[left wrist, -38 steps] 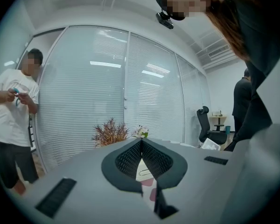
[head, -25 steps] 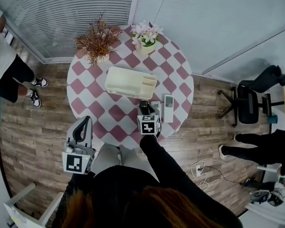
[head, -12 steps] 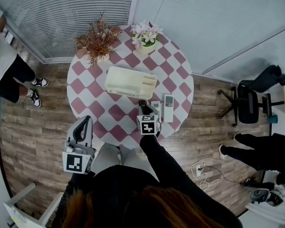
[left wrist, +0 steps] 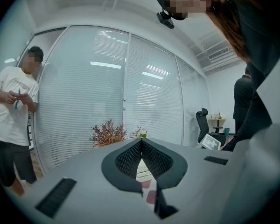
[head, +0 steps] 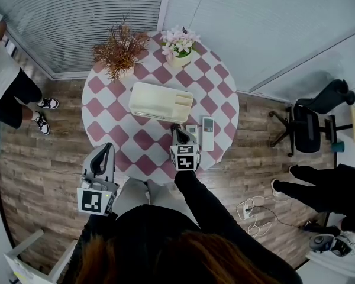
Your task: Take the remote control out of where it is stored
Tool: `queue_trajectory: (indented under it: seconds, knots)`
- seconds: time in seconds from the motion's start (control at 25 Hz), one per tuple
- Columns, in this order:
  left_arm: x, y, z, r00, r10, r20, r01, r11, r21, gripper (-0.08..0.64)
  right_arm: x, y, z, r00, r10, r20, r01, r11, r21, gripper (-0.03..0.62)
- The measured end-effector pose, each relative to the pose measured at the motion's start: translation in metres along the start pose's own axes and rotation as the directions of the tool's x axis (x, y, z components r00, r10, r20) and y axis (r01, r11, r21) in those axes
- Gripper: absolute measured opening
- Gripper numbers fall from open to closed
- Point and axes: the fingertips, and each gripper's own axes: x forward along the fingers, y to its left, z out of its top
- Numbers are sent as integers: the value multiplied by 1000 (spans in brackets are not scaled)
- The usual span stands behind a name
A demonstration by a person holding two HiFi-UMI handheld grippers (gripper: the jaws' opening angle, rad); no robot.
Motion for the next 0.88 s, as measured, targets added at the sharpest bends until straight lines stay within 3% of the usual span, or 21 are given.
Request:
queue_trajectory:
  seconds: [0.44, 0.88]
  knots:
    - [3, 11, 3, 1000, 20, 16, -20, 1000, 6, 6, -50, 16, 53, 982, 65, 179, -64, 998, -13, 14]
    - [5, 5, 9, 999, -4, 41, 4, 1000, 3, 6, -152, 27, 117, 899, 114, 423, -92, 993, -72, 14]
